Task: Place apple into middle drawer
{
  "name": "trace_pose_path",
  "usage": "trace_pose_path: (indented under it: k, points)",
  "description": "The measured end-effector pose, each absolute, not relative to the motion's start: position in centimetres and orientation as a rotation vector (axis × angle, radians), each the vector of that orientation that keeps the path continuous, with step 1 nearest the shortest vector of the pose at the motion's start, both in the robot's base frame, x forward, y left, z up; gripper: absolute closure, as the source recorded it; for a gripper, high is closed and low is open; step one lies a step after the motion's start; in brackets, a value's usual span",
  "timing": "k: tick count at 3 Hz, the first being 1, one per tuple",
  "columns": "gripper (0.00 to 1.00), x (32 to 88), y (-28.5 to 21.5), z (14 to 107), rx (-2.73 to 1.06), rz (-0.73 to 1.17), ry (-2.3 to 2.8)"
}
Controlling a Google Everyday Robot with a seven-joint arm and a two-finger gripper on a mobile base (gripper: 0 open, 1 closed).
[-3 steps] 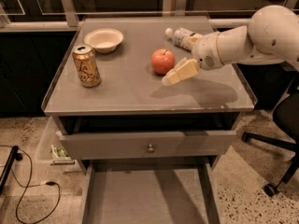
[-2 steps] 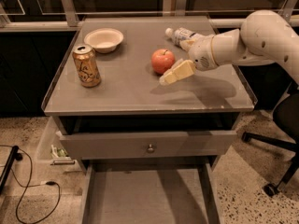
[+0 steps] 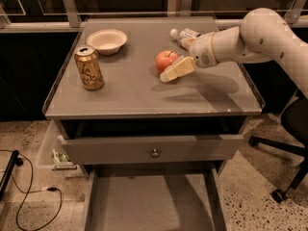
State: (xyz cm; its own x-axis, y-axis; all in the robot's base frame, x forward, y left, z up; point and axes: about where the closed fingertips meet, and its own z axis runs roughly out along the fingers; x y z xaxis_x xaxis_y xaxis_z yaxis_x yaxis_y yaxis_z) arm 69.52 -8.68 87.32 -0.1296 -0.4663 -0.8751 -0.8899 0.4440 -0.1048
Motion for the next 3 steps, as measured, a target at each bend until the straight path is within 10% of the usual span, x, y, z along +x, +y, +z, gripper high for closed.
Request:
trace_pose_path:
  k: [1,3]
  points:
    - [0.00,69.96,-8.34,86.45,-1.160,0.595,1.777]
    - [0.42,69.96,-8.34,86.45,-1.160,0.595,1.777]
